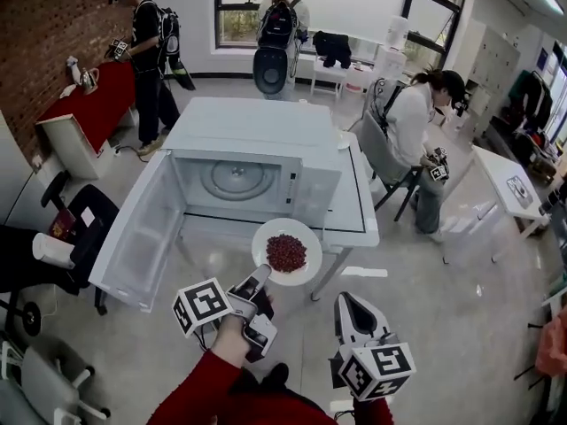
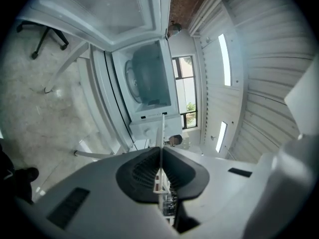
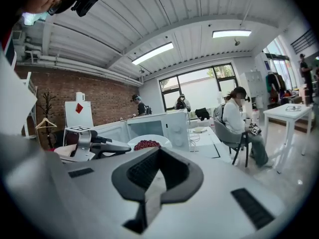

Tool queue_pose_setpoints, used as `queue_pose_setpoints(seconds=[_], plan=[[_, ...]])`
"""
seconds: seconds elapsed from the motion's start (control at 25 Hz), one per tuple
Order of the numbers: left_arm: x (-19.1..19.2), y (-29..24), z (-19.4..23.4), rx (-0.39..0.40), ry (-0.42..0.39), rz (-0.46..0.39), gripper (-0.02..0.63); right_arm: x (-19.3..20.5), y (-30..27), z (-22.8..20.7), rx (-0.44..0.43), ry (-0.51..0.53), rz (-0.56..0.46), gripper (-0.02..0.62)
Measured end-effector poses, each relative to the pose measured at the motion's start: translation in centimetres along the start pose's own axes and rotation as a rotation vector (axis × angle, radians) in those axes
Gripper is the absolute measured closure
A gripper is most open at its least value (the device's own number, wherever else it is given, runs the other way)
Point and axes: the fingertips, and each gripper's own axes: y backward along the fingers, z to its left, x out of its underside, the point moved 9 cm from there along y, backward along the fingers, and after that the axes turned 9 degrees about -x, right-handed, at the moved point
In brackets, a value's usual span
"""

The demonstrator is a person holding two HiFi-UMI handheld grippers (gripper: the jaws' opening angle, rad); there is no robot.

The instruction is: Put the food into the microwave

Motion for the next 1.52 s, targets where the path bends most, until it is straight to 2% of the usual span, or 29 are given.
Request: queue_pose_setpoints(seconds=[0.24,0.52,0.8,0.96,1.24,1.52], plan=[[-1.2,-0.6,-0.1,-0.048,0.042,-0.129,0.582,-0.6,-2.2,-2.2,-0.11,0.022,0.041,0.581],[-3.1,-0.3,0.7,-0.058,0.104,-0.239,0.583,-2.2,-5.7,-2.9,-0.178,0.051,0.046,0.581],[-4.9,-0.1,2.7,-0.021,0.182,-0.314,0.583,-1.6,-10.1,-2.1,-0.245,0.109,0.146,0.581],[-7.0,-0.7,4.2,0.032,0.233,-0.359,0.583,-0.9,-13.7,-1.3,-0.265,0.13,0.19,0.581],[-10.7,-2.8,6.8,0.06,0.262,-0.391,0.583,0.2,-19.7,-0.2,-0.284,0.184,0.245,0.581],[-13.3,-5.3,8.7,0.051,0.278,-0.395,0.583,0.6,-24.1,-0.1,-0.281,0.22,0.267,0.581]])
